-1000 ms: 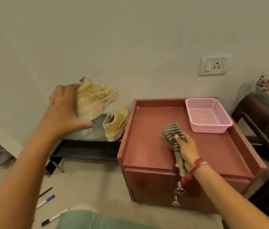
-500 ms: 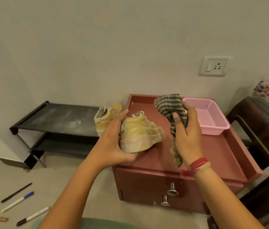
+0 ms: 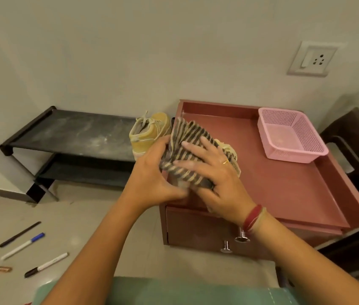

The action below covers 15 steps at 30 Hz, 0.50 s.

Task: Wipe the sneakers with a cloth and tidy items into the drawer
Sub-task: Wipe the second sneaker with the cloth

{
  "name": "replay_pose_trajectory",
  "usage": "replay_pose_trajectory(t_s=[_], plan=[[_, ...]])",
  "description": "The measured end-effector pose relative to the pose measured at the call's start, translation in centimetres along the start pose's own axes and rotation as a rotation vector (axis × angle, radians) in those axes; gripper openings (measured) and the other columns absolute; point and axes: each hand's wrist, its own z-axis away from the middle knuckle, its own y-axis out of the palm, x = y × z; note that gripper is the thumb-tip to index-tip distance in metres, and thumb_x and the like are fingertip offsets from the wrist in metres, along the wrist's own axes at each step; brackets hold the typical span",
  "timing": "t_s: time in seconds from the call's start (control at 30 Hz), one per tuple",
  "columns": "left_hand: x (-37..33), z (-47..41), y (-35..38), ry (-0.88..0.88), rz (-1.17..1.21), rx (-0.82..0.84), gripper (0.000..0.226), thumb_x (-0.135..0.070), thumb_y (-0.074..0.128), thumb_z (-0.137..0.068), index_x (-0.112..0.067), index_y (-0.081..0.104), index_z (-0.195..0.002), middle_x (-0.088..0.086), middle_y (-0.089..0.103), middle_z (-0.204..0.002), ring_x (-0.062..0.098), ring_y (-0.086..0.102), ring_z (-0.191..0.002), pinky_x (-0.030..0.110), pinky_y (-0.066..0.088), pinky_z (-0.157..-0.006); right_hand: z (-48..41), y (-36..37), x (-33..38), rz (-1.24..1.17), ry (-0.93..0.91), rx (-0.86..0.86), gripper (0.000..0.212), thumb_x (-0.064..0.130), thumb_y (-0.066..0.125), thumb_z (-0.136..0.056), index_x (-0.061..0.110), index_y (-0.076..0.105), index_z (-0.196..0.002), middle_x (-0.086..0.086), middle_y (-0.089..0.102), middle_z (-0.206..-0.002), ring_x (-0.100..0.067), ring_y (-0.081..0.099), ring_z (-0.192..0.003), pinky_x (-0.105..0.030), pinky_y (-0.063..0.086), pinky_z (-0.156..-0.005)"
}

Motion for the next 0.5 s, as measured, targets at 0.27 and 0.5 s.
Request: replay_pose_trajectory(t_s=[0.27, 0.5], plan=[[-0.2, -0.1, 0.6, -0.019, 0.065, -0.022, 0.111, -0.017, 0.090, -0.057, -0.013, 0.024, -0.145, -0.007, 0.054, -0.130, 0.001, 0.057, -0.115, 0.017, 0.048, -0.089, 0.1, -0.4, 0.1, -0.116, 0.040, -0.030, 0.033, 0.043, 0.045, -0.093, 0.033, 0.058, -0.122, 0.012, 0.041, -0.145, -0.016, 0.027, -0.141, -0.057, 0.019, -0.113], [-0.5, -0.3, 1.5, -0.004, 0.075, -0.009, 0.119, -0.018, 0.093, -0.053, -0.011, 0.022, -0.147, -0.001, 0.047, -0.140, 0.005, 0.047, -0.129, 0.019, 0.040, -0.103, 0.0, -2.4, -0.8, -0.172, 0.173, -0.043, 0.041, 0.048, 0.043, -0.093, 0.033, 0.050, -0.131, 0.008, 0.039, -0.148, -0.015, 0.025, -0.142, -0.056, 0.022, -0.114]])
